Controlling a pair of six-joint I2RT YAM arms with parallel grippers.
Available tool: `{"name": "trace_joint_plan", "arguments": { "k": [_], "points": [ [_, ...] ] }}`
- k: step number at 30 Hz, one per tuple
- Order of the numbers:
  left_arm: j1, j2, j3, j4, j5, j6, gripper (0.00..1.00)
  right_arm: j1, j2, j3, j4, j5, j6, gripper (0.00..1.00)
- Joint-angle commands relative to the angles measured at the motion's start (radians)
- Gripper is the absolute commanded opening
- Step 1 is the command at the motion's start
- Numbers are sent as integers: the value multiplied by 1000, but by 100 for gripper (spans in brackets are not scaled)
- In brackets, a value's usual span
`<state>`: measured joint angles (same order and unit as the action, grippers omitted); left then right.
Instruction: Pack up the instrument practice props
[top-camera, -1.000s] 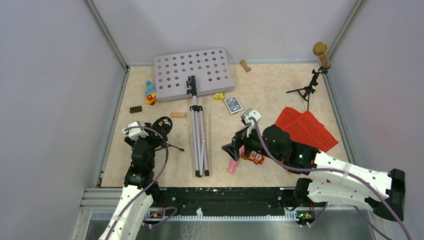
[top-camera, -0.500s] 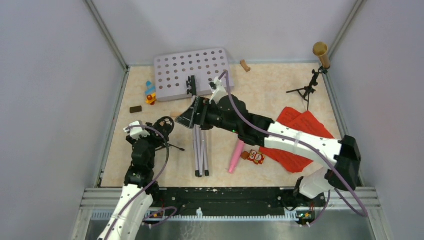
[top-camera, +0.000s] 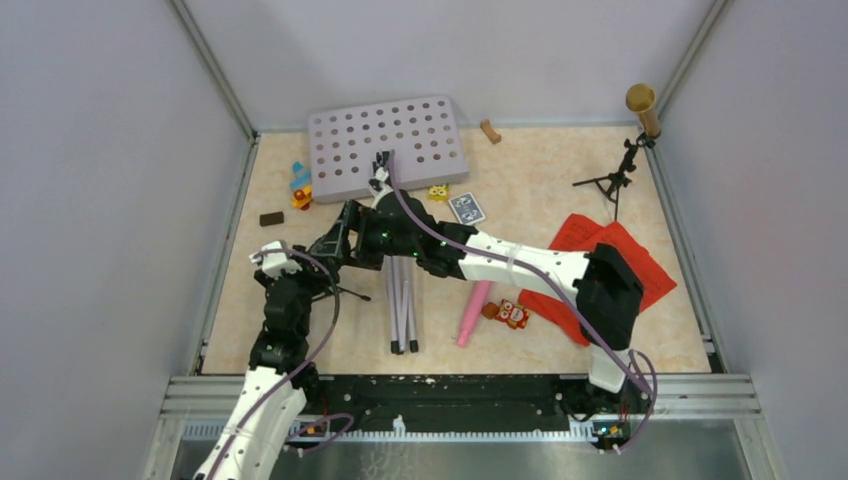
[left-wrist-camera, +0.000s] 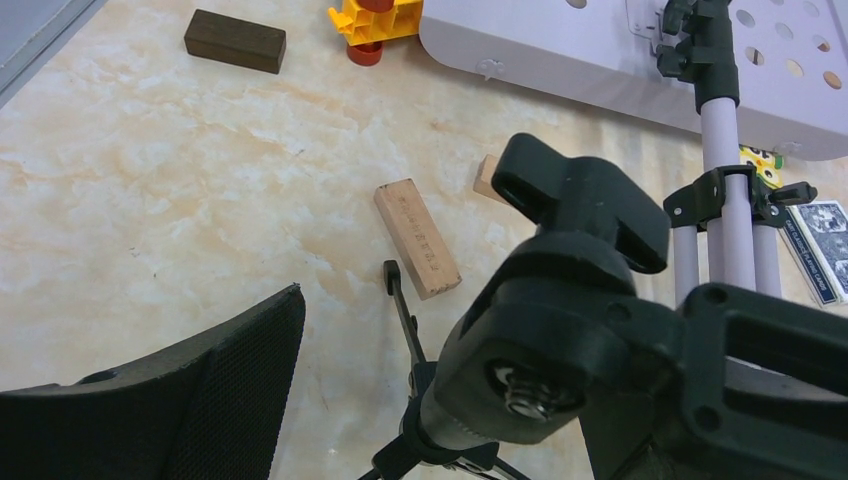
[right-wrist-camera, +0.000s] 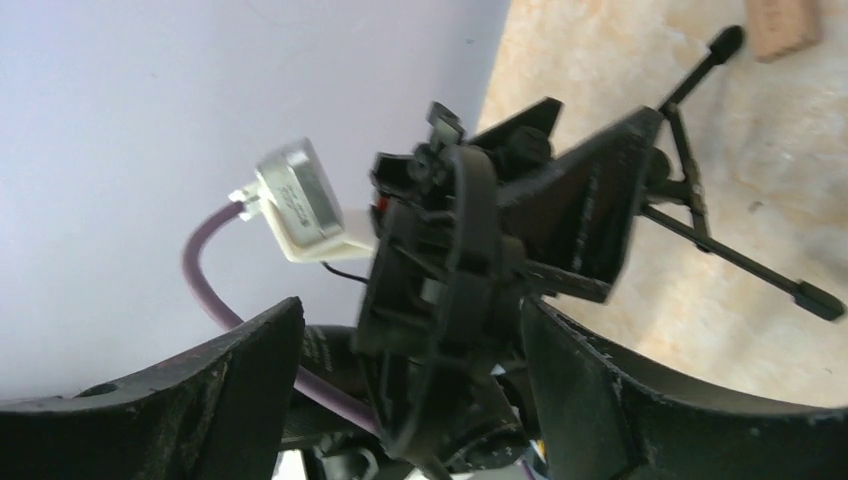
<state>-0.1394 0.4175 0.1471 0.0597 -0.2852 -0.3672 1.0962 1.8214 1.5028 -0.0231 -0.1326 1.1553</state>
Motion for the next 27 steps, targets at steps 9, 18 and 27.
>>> {"name": "trace_joint_plan", "arguments": {
  "k": [9,18,27],
  "points": [
    [-7,-5,19,10,29,-18,99,-58,141,159,92,-115,22,5],
    [-7,-21,104,-158,187,-93,99,-166,339,450,71,-188,34,2],
    [-6,-50,180,-238,244,-87,99,-211,608,853,-71,-176,29,0]
  ]
}}
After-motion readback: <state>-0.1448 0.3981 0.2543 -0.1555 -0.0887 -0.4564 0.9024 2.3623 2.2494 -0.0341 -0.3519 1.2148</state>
